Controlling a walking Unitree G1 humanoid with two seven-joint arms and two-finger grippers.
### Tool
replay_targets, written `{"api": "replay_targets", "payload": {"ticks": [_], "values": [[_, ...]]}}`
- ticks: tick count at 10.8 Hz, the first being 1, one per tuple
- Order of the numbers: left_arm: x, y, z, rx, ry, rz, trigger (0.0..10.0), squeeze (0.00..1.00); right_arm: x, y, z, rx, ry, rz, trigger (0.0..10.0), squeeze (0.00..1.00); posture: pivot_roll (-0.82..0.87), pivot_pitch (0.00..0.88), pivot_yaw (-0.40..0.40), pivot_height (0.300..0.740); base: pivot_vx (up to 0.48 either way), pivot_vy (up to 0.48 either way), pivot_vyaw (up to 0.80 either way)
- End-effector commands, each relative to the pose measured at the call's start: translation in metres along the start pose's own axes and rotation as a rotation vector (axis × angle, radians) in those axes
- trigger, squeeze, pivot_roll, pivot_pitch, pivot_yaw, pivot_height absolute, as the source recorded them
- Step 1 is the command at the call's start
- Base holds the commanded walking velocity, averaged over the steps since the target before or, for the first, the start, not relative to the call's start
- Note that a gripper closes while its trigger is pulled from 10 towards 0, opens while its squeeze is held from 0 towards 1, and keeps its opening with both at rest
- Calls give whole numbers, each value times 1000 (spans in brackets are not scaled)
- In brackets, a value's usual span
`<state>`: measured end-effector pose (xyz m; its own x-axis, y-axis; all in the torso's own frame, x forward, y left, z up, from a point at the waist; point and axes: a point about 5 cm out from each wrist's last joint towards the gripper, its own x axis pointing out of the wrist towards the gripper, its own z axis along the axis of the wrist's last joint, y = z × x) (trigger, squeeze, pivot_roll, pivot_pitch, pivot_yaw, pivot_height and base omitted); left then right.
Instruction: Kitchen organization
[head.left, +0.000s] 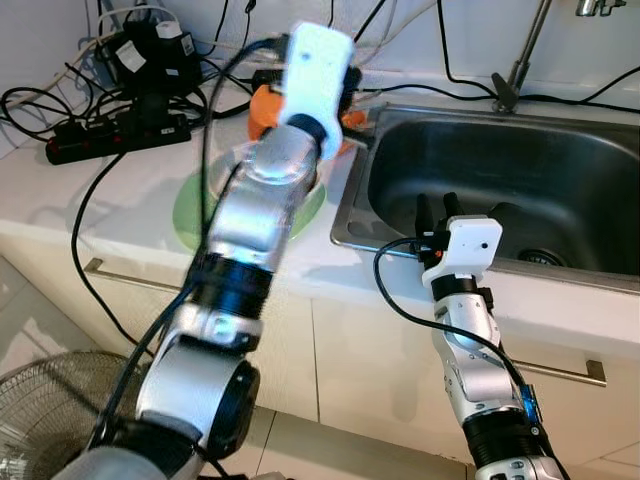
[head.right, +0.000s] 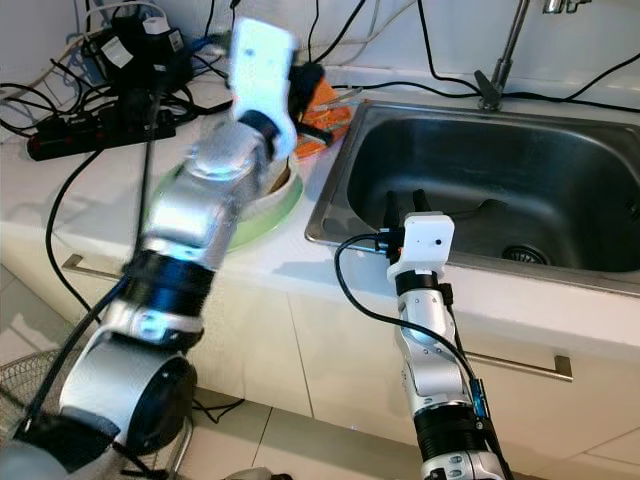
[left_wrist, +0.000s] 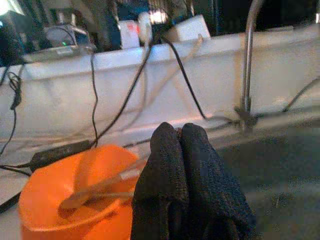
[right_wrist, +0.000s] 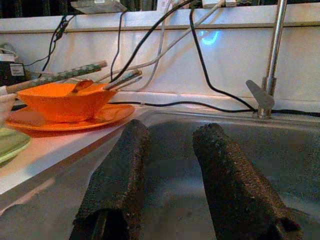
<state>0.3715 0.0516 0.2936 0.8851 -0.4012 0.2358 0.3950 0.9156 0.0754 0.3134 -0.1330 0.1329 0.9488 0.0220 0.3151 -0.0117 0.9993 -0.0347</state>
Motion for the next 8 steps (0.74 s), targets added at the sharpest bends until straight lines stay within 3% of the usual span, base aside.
{"api": "replay_targets", "payload": {"ticks": [1,3,4,5,6,8], "values": [[-5,3,13,-21,-68,-5,10000,0,3,1,-1,3,10,5,10000,0,53,0,67,740,0,0,0],[-20,-1,62,61,-327,-34,10000,0,4,-1,-1,-1,11,1,10000,0,56,0,64,740,0,0,0],[-22,-4,66,108,-344,-47,10000,0,4,0,-1,-1,11,2,10000,0,56,0,63,740,0,0,0],[-25,-6,71,92,-393,-54,10000,0,5,1,-1,2,9,6,10000,0,57,0,63,740,0,0,0],[-30,-9,77,7,-463,-86,10000,0,5,2,-1,4,8,6,10000,0,55,0,62,740,0,0,0],[-36,-21,70,-80,-476,-226,10000,0,5,1,-1,1,7,4,10000,0,48,0,63,740,0,0,0]]}}
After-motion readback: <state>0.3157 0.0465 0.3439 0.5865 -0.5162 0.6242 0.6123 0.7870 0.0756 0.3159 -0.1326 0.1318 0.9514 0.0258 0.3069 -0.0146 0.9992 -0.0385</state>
